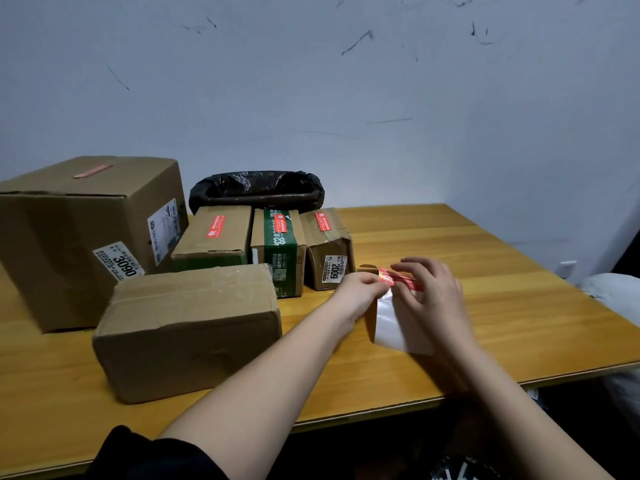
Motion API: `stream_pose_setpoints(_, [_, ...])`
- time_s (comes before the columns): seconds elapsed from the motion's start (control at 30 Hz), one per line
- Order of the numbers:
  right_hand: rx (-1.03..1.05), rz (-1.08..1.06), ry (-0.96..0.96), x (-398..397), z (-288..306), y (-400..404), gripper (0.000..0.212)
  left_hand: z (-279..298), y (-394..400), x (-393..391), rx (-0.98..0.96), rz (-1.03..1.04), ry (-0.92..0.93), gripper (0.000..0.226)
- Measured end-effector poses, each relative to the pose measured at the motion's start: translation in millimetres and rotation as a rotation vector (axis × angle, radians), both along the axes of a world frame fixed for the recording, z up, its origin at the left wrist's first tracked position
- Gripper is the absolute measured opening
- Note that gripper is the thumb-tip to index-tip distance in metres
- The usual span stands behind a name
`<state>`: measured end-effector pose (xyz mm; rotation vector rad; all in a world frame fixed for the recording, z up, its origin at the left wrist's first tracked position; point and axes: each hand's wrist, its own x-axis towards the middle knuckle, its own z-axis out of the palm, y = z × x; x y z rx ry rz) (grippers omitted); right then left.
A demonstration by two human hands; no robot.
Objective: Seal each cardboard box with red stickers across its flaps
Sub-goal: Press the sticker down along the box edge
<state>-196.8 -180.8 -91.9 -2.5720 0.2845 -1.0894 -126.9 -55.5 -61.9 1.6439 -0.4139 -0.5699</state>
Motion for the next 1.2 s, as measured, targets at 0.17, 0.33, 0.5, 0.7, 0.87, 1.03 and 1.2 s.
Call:
stream_pose_setpoints(0.17, [-0.100,0.062,0.012,5.2,3.0,-0.4,0.021,-0.6,0.5,-2.1,-0.066,-0.085,-0.025,0.026])
stream_pose_setpoints(0.33, [-0.155,0.066,-0.026,5.2,4.1,-1.0,0.019,-0.7,3.8,0.3,-0.059,-0.124,-0.031,0.030])
stream_pose_setpoints(0.5, [-0.100,0.078,0.012,5.3,5.6,-3.1,0.017,-2.2,5.2,-0.3,-0.094,-0.060,0.007,0.033])
stream_pose_setpoints(0.7, [-0.055,0.102,0.003,2.9,7.1,-1.0,0.014,-3.3,5.1,0.6,-0.086,-0.057,-0.025,0.030])
stream_pose_setpoints(0.87, [0.004,0.135,0.031,2.0,11.8,-1.8,0.011,-2.9,6.0,0.2,-0.052,-0.059,-0.084,0.032])
stream_pose_setpoints(1.03, [-0.099,0.100,-0.004,1.0,10.5,0.4,0.013,-0.9,5.0,0.5,-0.015,-0.056,-0.080,0.033])
stream_pose_setpoints(1.2, [-0.224,0.042,-0.046,-1.2,7.3,2.5,0.011,-0.7,5.5,-0.1,-0.012,-0.062,-0.052,0.034])
